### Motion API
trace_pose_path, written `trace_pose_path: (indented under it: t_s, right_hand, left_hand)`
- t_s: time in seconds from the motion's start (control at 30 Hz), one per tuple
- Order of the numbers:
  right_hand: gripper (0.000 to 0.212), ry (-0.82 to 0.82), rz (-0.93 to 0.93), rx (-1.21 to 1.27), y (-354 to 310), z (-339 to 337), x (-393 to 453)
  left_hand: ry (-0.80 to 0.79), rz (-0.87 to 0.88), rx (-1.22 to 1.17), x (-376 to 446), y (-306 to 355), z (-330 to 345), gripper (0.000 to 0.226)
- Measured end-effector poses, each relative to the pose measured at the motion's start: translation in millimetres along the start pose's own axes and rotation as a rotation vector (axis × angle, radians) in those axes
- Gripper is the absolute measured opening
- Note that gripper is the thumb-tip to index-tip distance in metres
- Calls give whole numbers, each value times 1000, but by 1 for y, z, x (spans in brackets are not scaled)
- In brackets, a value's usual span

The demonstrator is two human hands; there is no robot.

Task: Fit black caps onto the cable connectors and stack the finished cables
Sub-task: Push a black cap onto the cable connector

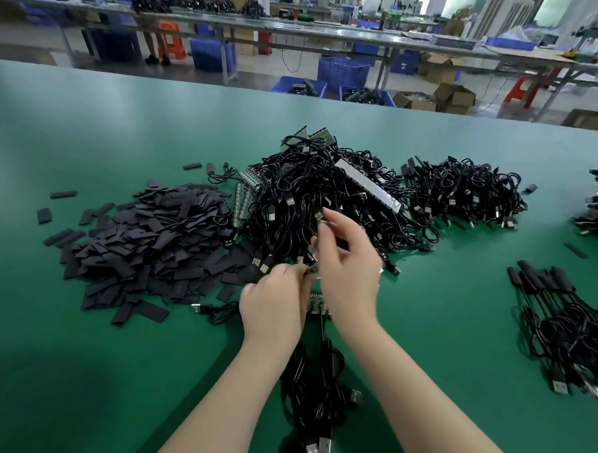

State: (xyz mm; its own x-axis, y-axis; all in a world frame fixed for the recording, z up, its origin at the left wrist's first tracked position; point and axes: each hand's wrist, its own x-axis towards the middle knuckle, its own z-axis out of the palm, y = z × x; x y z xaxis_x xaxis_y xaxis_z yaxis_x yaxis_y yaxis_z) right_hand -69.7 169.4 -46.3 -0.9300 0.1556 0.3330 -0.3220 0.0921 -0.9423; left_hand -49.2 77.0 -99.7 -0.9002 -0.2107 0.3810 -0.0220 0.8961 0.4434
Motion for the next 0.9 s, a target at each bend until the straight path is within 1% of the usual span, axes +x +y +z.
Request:
trace_pose_path:
  t_s: [0.07, 0.13, 0.2, 0.3, 0.33, 0.43, 0.53, 0.6, 0.77, 0.9]
  right_hand:
    - [21, 52, 118, 100, 8, -26, -3]
    - [19, 69, 215, 174, 17, -46, -8]
    - [23, 71, 264, 192, 23, -60, -15]
    - [37, 58, 276, 183, 29, -76, -21]
    - [38, 58, 291, 195, 29, -80, -21]
    - [28, 47, 329, 231, 27, -86, -21]
    - [22, 30, 372, 330, 25, -86, -22]
    - [22, 31, 380, 366, 23, -85, -22]
    - [29, 6, 356, 346, 22, -83, -24]
    - [28, -15, 355, 341, 21, -82, -25]
  left_hand:
    - [63, 53, 47, 2, 4, -2, 23]
    - [90, 82, -4, -1, 9, -4, 20]
    - [94, 128, -59, -3, 12, -8, 24]
    - [64, 182, -155, -4, 14, -9, 25]
    - [57, 203, -198, -5, 15, -11, 24]
    - [34, 274, -297, -7, 17, -13, 26]
    - [-20, 304, -308, -6, 19, -13, 28]
    - [-48, 304, -315, -6, 19, -13, 29]
    - [-76, 303, -335, -7, 19, -14, 28]
    - [-106, 321, -341, -8, 20, -15, 29]
